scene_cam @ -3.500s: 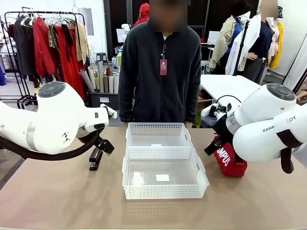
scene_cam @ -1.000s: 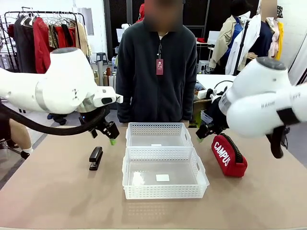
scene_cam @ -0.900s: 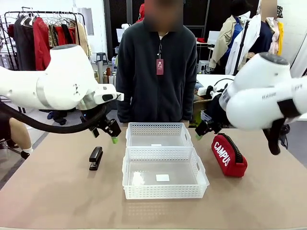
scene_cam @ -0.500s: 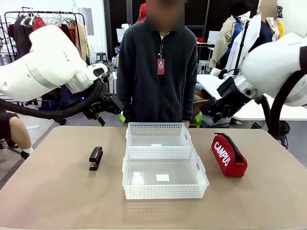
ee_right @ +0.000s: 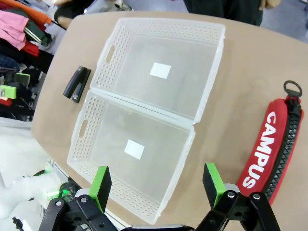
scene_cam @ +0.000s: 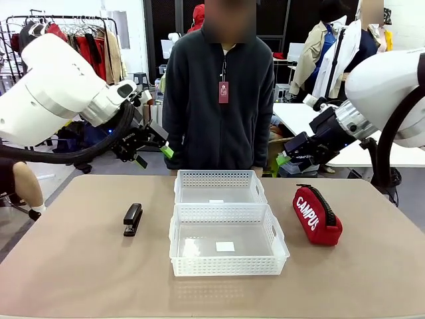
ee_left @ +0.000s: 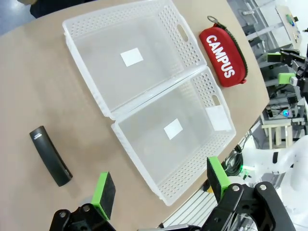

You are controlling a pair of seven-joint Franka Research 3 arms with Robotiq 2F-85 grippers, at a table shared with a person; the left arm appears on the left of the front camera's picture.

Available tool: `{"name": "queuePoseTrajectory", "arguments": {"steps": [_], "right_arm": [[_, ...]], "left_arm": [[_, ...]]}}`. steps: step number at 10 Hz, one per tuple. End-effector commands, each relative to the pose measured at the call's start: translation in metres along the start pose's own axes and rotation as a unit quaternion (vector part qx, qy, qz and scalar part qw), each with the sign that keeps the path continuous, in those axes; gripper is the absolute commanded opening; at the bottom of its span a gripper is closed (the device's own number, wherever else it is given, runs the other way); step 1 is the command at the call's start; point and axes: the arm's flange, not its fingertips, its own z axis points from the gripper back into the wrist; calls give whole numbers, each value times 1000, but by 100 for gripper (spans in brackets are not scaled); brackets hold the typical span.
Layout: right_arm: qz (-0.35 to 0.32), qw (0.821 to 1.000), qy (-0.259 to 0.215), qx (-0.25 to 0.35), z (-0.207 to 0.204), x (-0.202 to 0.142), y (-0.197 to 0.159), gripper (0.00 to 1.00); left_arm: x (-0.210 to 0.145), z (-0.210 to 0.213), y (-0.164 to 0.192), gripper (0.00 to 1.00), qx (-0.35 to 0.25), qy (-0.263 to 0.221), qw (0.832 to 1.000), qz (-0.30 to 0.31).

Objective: Distribute items into two baskets.
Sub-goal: Pick up the Pencil pouch that the person points to.

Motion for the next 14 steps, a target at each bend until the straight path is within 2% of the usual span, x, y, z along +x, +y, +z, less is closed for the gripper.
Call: {"name": "queuePoseTrajectory", "arguments": {"steps": [1, 2, 3, 4, 5, 8, 11, 12, 14], "right_arm": [[2, 1000, 0, 2, 3, 1, 3, 100], [2, 1000, 0, 2, 3, 1, 3, 100], [3, 1000, 0, -1, 0, 0, 3, 100], [-28, 997, 14, 64, 4, 7, 7, 100], [-56, 992, 13, 114, 12, 15, 10, 100], [-144, 959, -10, 246, 48, 41, 19, 100], [-208, 926, -33, 312, 75, 65, 14, 100], [-232, 914, -27, 332, 85, 73, 5, 100], [-252, 899, -22, 359, 100, 84, -16, 100]], "left_arm": [[2, 1, -1, 100, 4, 3, 1000, -1], [0, 0, 0, 100, 0, 0, 1000, 0], [0, -4, -3, 100, -37, 14, 998, 45], [7, 2, -5, 100, -107, 41, 988, 105], [12, 10, -8, 100, -135, 32, 983, 123], [30, 38, -23, 100, -235, 18, 960, 154], [53, 62, -24, 100, -316, -16, 925, 212], [57, 71, -21, 100, -326, -22, 918, 224], [55, 91, -12, 100, -365, -31, 906, 213]]}}
